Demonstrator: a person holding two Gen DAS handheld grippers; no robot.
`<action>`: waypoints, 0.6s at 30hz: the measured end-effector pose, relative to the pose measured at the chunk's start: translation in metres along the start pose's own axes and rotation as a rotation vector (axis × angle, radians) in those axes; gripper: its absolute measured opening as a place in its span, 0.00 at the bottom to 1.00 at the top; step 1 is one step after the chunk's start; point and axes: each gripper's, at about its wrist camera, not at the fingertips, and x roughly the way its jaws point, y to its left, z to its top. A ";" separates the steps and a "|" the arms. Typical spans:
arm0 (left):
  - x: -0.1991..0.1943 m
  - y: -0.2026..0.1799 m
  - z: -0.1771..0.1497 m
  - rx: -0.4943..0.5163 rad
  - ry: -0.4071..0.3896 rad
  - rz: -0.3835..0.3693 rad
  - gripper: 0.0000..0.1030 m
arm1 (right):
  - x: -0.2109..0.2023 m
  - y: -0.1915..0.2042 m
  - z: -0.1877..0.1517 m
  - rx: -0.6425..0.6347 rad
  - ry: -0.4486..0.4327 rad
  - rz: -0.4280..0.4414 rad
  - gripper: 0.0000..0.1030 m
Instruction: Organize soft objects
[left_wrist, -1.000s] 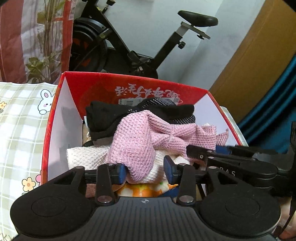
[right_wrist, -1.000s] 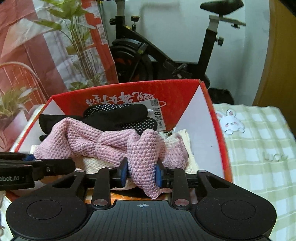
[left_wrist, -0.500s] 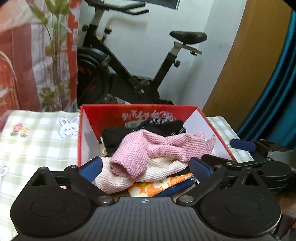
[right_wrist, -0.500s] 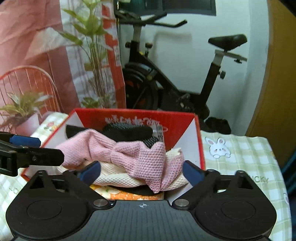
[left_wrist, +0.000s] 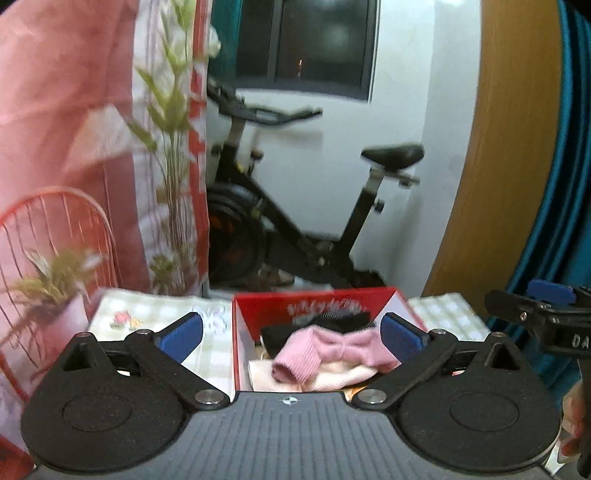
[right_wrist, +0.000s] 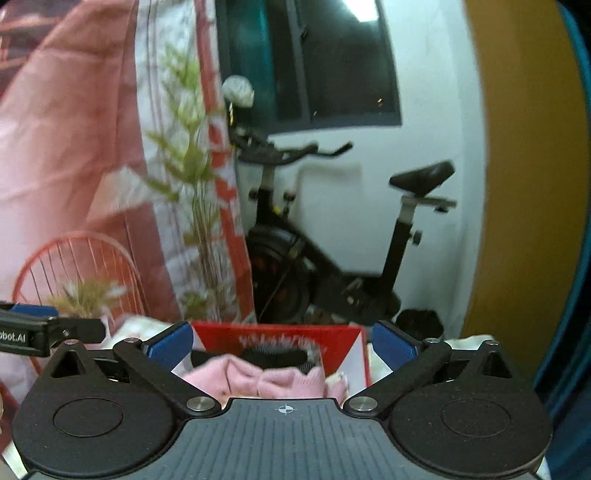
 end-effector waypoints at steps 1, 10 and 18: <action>-0.010 0.000 0.003 -0.005 -0.015 -0.003 1.00 | -0.009 0.000 0.005 0.014 -0.005 -0.025 1.00; -0.104 -0.007 0.013 -0.016 -0.132 0.028 1.00 | -0.097 0.000 0.027 0.018 -0.116 -0.009 1.00; -0.141 -0.015 0.006 0.011 -0.189 0.106 1.00 | -0.141 0.014 0.027 -0.025 -0.153 -0.006 1.00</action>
